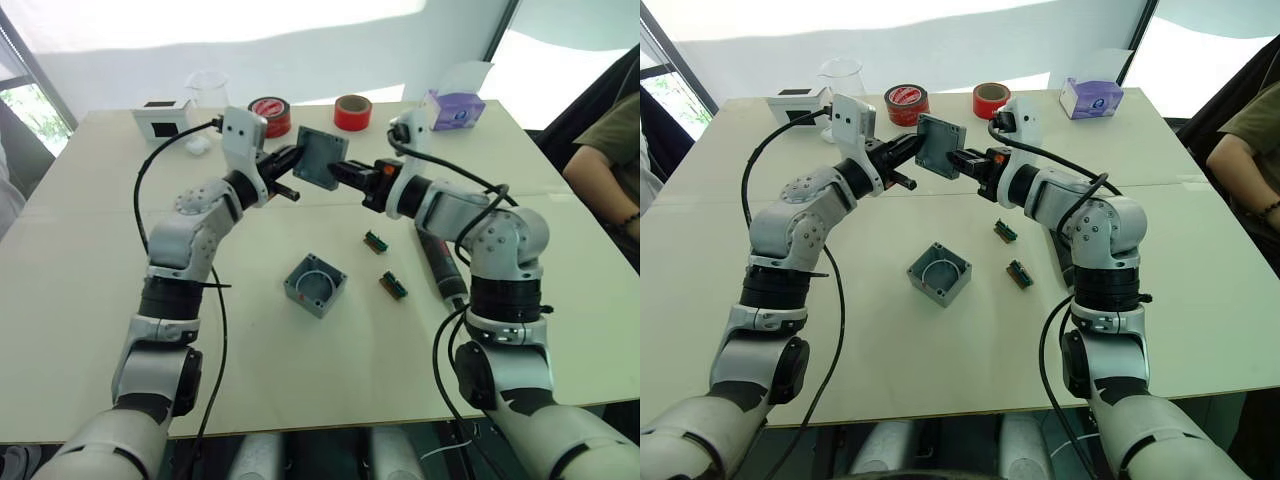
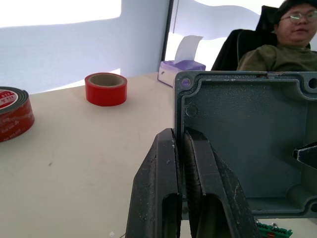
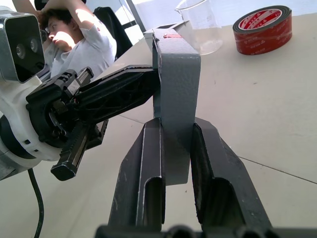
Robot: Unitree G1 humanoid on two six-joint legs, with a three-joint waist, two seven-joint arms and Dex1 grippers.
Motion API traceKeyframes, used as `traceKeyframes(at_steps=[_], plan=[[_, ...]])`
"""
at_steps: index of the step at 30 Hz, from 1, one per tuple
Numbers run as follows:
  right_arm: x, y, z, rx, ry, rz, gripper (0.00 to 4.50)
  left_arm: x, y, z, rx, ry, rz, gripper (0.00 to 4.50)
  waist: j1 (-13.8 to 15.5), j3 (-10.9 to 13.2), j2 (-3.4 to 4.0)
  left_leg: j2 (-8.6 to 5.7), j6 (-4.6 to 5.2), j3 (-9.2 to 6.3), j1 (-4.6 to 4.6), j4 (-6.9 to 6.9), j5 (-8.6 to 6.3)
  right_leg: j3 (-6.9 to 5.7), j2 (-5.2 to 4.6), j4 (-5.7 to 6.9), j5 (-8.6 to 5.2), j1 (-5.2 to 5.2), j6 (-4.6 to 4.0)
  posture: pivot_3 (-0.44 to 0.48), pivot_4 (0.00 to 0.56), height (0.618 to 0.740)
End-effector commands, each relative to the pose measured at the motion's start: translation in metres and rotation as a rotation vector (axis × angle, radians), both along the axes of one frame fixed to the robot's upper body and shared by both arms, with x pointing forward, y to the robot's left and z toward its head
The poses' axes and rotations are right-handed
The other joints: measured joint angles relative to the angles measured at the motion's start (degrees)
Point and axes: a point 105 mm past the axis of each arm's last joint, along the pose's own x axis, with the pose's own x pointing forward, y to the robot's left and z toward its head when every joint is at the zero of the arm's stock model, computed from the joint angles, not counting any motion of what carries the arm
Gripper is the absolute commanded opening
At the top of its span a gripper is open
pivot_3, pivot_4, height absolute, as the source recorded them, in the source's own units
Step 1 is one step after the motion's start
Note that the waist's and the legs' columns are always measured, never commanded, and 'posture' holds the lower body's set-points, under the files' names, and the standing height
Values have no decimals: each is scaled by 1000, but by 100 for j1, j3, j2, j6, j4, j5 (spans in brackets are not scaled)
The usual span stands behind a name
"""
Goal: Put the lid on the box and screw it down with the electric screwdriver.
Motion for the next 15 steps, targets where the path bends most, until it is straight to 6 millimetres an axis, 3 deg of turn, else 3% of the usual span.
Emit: traceKeyframes(at_steps=[1,4,8,15], plan=[[-7,4,15,33,-62,27,147,-7,1,25,-17,-81,-16,0,-1,0,0,0,0,0,0,0,0,0,0,0,0,0,0,0,150,740],[-10,2,13,57,-64,27,147,-11,3,21,-7,-66,-24,0,0,0,0,0,-1,0,0,0,0,0,0,0,0,0,0,0,150,740],[-16,1,8,73,-58,42,147,-20,1,13,18,-55,-49,1216,-4,1,2,1,0,-1,0,-1,0,0,0,0,0,0,0,0,150,740],[-15,0,13,80,-78,46,147,-23,7,17,-21,-43,-67,3808,-8,1,2,1,3,-1,0,0,-2,0,0,-1,0,0,0,0,150,740]])
